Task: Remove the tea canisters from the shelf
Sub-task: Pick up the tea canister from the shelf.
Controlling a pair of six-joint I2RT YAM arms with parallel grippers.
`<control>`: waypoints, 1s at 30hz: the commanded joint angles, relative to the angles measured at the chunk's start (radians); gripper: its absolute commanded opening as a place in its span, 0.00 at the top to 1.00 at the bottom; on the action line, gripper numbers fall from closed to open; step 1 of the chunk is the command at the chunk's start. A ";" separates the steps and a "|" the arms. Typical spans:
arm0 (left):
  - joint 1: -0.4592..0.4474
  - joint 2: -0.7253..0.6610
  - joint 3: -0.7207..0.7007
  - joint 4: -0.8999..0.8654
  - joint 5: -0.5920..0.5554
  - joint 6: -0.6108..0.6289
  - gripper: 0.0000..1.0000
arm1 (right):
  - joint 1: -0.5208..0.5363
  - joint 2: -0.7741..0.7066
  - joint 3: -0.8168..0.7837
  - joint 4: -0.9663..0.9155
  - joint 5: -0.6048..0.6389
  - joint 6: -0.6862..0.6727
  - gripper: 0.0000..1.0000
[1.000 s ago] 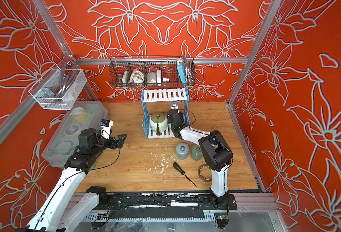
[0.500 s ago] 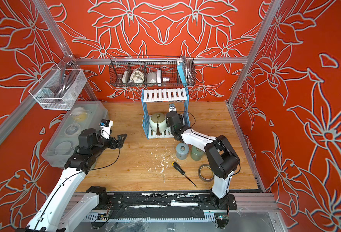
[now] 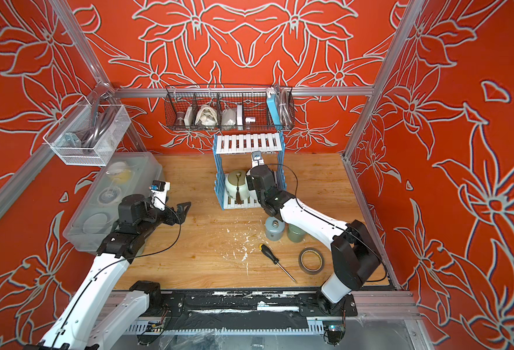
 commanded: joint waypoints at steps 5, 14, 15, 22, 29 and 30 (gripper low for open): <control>-0.001 -0.006 -0.005 0.018 0.004 0.009 0.01 | 0.056 -0.154 -0.010 -0.007 -0.035 0.059 1.00; 0.006 0.007 -0.007 0.026 0.027 -0.002 0.01 | 0.116 -0.221 -0.106 -0.005 -0.155 0.088 1.00; 0.006 0.011 -0.006 0.026 0.028 -0.002 0.01 | 0.125 -0.223 -0.119 0.004 -0.168 0.087 1.00; 0.006 0.015 -0.007 0.026 0.025 -0.001 0.01 | 0.169 -0.191 -0.212 0.088 -0.247 0.079 1.00; 0.006 0.012 -0.006 0.024 0.027 -0.001 0.01 | 0.170 -0.131 -0.249 0.153 -0.304 0.104 1.00; 0.006 0.015 -0.003 0.022 0.021 0.002 0.01 | 0.170 -0.120 -0.250 0.156 -0.305 0.104 1.00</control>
